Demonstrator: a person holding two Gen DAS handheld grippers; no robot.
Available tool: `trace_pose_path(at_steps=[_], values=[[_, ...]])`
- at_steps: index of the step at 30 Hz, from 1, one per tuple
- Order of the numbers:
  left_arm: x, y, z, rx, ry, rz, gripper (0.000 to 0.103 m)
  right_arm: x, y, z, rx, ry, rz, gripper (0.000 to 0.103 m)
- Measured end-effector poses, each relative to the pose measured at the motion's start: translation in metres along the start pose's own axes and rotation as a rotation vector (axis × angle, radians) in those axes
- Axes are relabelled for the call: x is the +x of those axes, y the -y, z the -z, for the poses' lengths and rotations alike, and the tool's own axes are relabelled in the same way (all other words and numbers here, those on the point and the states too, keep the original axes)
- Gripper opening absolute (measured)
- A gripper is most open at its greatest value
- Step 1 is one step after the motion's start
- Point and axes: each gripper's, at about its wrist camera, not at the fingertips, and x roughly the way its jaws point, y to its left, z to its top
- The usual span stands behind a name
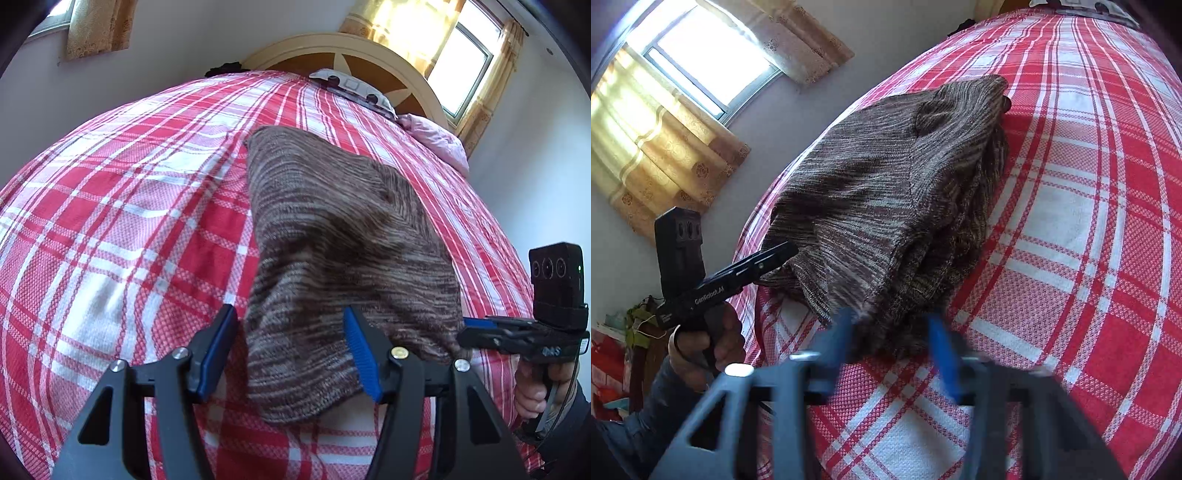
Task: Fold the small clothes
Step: 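Lay the folded bundle down and open the left tool, then open the right tool and pull both tools back from the bundle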
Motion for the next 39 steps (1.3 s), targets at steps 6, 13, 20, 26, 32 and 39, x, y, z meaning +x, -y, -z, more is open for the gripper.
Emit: trace_pose_path(at_steps=[6, 13, 20, 26, 32, 39], values=[[0.001, 0.007, 0.004, 0.048, 0.0, -0.038, 0.059, -0.006, 0.002, -0.002, 0.029, -0.007, -0.042, 0.005], [-0.008, 0.026, 0.006, 0.152, -0.047, -0.077, 0.028, -0.041, -0.007, -0.015, -0.034, 0.025, -0.031, 0.002], [-0.009, 0.027, 0.011, 0.173, -0.063, -0.104, 0.028, -0.025, 0.006, -0.014, -0.039, -0.043, 0.056, 0.002], [-0.011, 0.026, 0.019, 0.152, -0.046, -0.132, 0.037, -0.01, 0.031, -0.005, 0.021, -0.037, 0.063, 0.0], [-0.02, 0.034, 0.03, 0.198, -0.021, -0.235, 0.065, -0.014, 0.027, -0.001, 0.017, -0.014, 0.091, 0.0], [-0.055, 0.047, 0.041, 0.218, 0.037, -0.298, 0.084, -0.057, -0.006, 0.019, 0.01, 0.135, 0.225, 0.075]])
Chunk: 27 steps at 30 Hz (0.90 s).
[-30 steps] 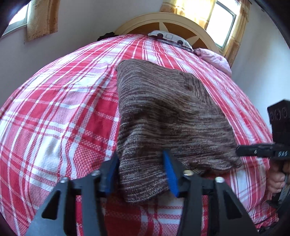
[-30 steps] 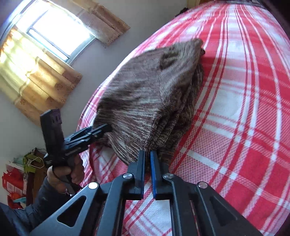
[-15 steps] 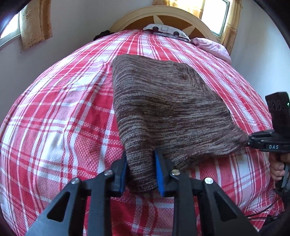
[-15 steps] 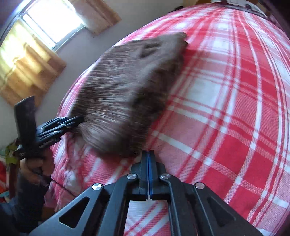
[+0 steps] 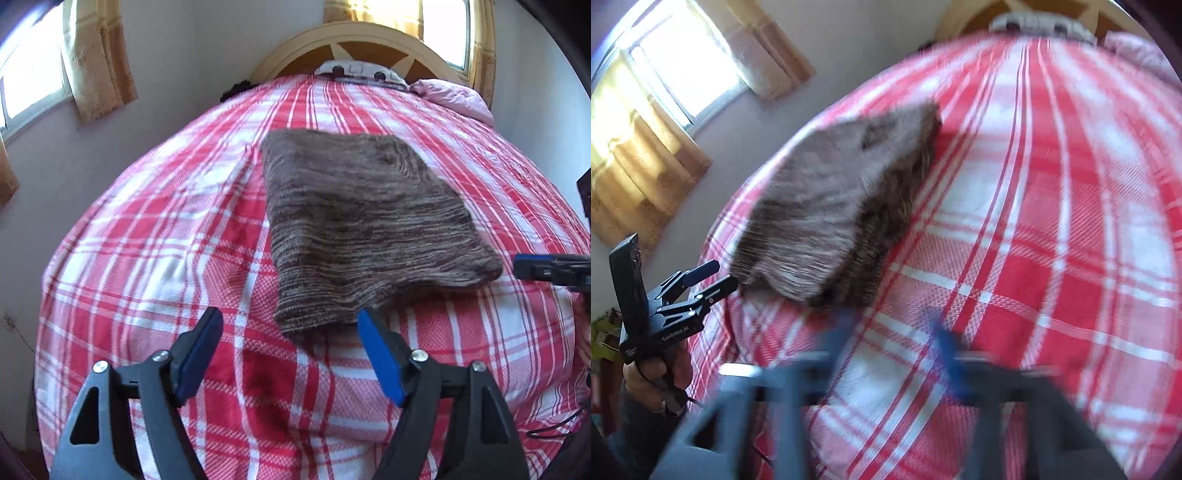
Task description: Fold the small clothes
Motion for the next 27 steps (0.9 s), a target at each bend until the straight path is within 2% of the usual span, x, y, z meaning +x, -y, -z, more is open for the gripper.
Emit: trace_pose_path(at_steps=[1, 3, 6, 11, 16, 27], values=[[-0.006, 0.002, 0.0, 0.006, 0.019, -0.007, 0.087, -0.017, -0.006, 0.003, 0.005, 0.066, 0.01, 0.077], [-0.023, 0.006, -0.003, 0.016, 0.068, -0.009, 0.094, -0.039, -0.016, 0.005, -0.01, 0.124, 0.015, 0.077], [-0.043, 0.013, -0.01, 0.029, 0.123, -0.003, 0.094, -0.073, -0.034, 0.011, -0.041, 0.226, 0.044, 0.077], [-0.072, 0.023, -0.019, 0.034, 0.213, 0.017, 0.099, -0.111, -0.053, 0.017, -0.091, 0.332, 0.096, 0.077], [-0.09, 0.033, -0.025, 0.041, 0.269, 0.007, 0.099, -0.133, -0.07, 0.023, -0.147, 0.398, 0.126, 0.077], [-0.109, 0.041, -0.026, 0.022, 0.316, 0.01, 0.099, -0.15, -0.075, 0.033, -0.149, 0.434, 0.128, 0.077]])
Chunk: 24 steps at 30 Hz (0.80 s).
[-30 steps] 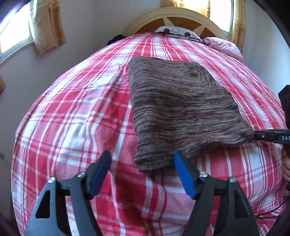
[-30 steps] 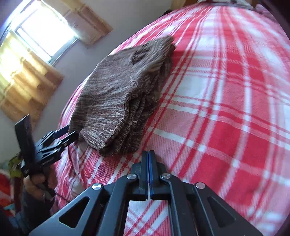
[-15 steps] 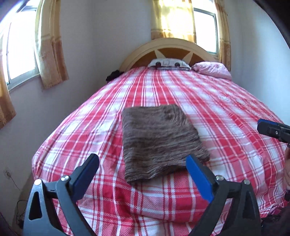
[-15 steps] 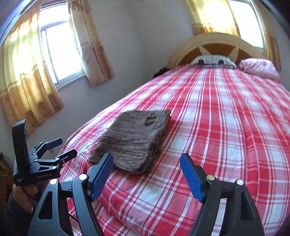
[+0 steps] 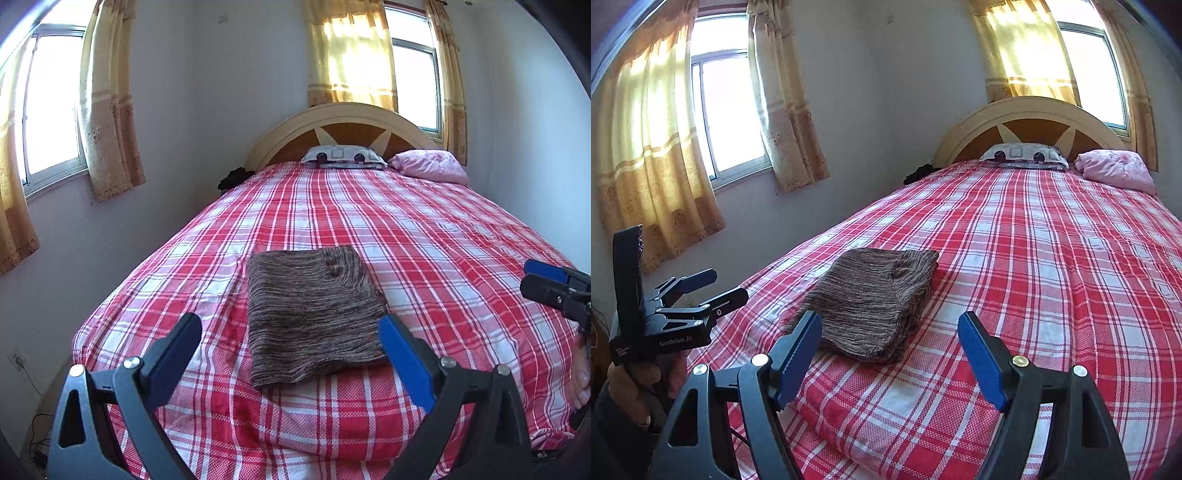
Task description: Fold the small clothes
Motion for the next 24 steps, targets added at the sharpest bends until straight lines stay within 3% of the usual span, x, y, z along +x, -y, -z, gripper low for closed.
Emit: trace_pose_path(at_steps=[24], values=[[-0.0062, 0.0035, -0.0005, -0.009, 0.003, -0.002, 0.099, -0.0099, -0.0019, -0.0002, 0.007, 0.033, 0.01, 0.077]])
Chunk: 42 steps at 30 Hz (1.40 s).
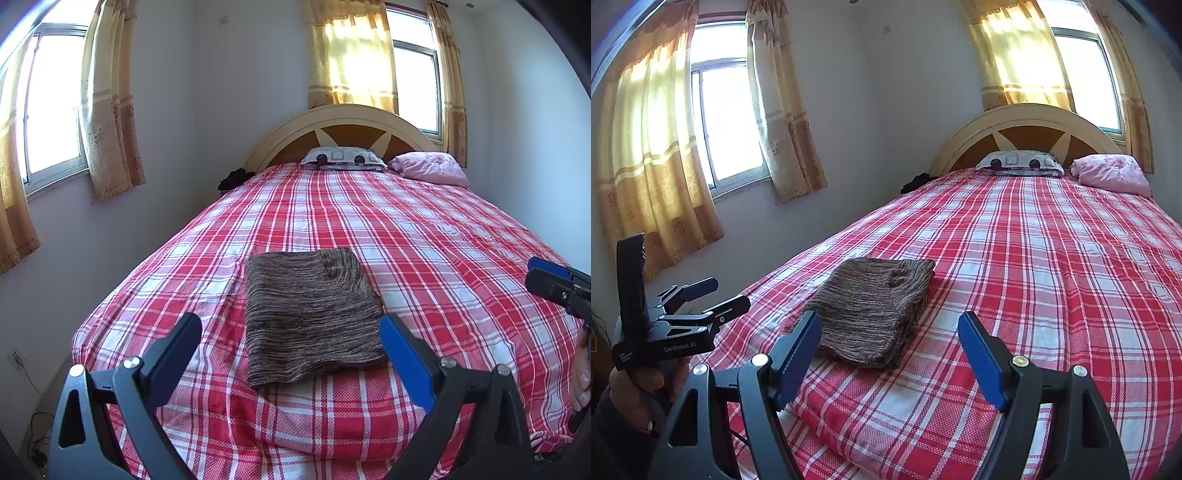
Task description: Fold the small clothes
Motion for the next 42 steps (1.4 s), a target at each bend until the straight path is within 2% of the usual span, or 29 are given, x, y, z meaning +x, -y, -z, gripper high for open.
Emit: trace_pose_path(at_steps=[23, 27, 36, 42], values=[[-0.007, 0.005, -0.003, 0.006, 0.025, 0.0, 0.1, -0.003, -0.002, 0.001, 0.007, 0.015, 0.005, 0.077], [-0.01, 0.005, -0.005, 0.002, 0.038, -0.001, 0.103, -0.007, -0.005, 0.0, -0.01, 0.029, 0.011, 0.077], [-0.007, 0.009, -0.005, 0.017, 0.018, -0.002, 0.103, -0.005, -0.007, 0.001, -0.01, 0.026, 0.01, 0.077], [-0.009, 0.006, -0.006, -0.027, 0.034, 0.024, 0.103, -0.004, -0.007, 0.003, -0.012, 0.021, 0.01, 0.077]])
